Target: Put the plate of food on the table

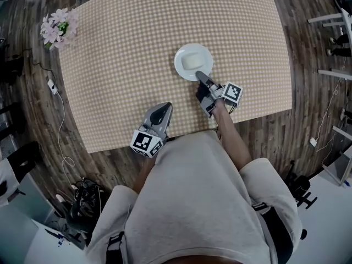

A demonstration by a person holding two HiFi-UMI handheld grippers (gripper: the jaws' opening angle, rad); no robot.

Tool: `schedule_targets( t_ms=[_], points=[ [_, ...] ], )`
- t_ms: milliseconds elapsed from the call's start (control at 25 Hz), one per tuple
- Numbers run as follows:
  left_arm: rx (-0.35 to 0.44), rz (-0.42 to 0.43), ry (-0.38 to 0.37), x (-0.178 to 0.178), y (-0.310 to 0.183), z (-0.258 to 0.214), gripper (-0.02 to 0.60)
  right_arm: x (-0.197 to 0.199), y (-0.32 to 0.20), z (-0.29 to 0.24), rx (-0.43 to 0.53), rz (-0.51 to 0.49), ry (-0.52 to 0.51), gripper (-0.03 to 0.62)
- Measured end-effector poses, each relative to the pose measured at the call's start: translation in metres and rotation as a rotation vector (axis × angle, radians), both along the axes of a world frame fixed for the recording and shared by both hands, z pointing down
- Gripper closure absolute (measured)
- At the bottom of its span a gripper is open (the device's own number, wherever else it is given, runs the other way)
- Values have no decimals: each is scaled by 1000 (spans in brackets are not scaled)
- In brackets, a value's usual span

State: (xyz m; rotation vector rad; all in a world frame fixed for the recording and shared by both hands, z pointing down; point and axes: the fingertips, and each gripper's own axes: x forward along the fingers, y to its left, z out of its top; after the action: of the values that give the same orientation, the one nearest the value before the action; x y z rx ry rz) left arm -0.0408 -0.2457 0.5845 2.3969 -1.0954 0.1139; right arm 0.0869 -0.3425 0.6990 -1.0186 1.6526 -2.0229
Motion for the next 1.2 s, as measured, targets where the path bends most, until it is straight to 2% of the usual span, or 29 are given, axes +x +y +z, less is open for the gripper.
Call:
schedule_targets(
  t_ms=[320,520,760,1200],
  points=[
    [-6,-19,15,-5,-2,-3,574,-23,-73,-2,5,29,-43,574],
    [-9,-38,20,-16,-3,-4,573,-36,-99,4,1,18,-30,574],
    [-11,-60,17,-28,-7,-2,574,-42,-112,13,-28,34,-20,574],
    [-5,-67,17,-27,-6,-6,574,-39,-114,23,-134,47,16,576]
  ],
)
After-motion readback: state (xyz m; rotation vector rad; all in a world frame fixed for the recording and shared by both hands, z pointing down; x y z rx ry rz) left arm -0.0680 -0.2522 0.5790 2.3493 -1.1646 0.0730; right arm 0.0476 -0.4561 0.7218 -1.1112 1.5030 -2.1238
